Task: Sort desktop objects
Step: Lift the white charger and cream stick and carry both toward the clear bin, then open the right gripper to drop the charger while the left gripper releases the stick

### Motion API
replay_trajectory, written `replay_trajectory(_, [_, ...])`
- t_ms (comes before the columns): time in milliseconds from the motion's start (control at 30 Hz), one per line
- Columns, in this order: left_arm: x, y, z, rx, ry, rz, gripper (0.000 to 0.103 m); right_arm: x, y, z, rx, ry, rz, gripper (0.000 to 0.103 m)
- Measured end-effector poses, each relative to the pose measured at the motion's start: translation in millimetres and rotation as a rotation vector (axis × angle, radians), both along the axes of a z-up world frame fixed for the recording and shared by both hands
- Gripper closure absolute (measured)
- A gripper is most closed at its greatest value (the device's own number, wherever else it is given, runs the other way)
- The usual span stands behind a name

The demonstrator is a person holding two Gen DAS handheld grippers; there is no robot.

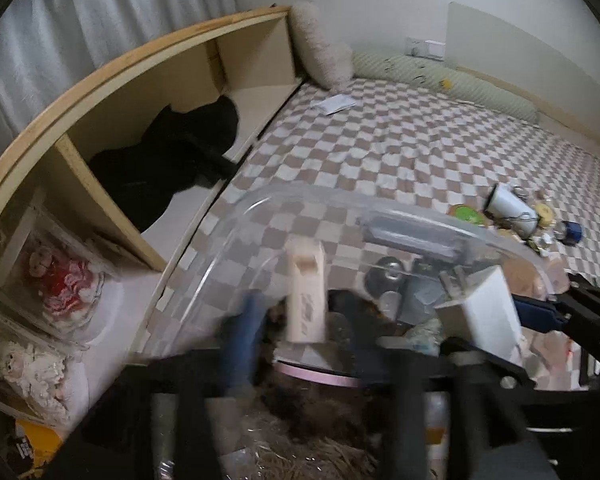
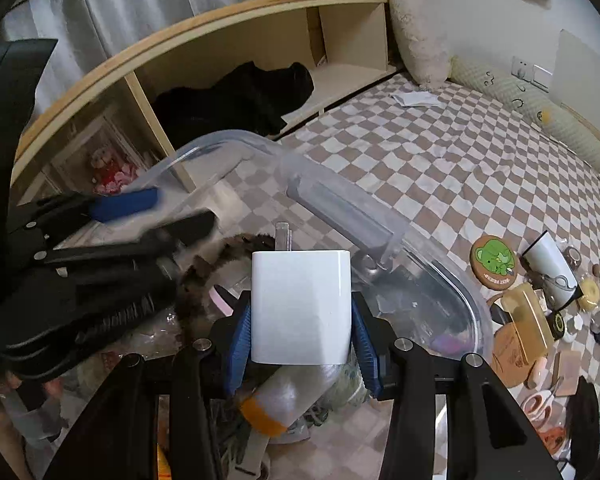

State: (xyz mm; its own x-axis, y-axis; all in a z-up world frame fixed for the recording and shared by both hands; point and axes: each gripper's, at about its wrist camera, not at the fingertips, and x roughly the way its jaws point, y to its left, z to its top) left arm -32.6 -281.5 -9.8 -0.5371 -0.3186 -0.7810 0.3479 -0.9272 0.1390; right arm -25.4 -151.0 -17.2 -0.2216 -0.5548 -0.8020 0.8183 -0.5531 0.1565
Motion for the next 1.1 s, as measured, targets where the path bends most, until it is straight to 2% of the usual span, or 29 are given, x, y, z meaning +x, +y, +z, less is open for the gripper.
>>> replay_trajectory(100, [3.5,-0.2,-0.2,-0.018,0.010,-0.005,0.024,-1.5,-10.2,-4.0,0.017,-0.003,0.019,0.056])
replay_trajectory(433, [11.8,-7.4,5.7,0.037,0.061,0.006,0.024,6.4,-49.2,-17.3,0.108,-0.086,0.107,0.056])
replay_trajectory(533, [11.2,-8.6,6.9,0.044,0.064,0.009,0.024,13.2,-55.5,-16.7,0.126,-0.060,0.140,0.057])
replay_trajectory(767, [11.2,-10.5,7.9,0.060,0.073,0.015,0.024,11.9,-56.1,-18.6,0.119,-0.091,0.146,0.057])
replay_trajectory(933, [11.3,-10.2,8.0,0.060,0.073,0.017,0.024,10.8,-47.7,-14.1,0.092,-0.081,0.119,0.056])
replay_trajectory(1100, [11.3,-9.8,8.2,0.059,0.073,0.019,0.024,13.5,-39.1,-15.1,0.120,-0.082,0.125,0.056])
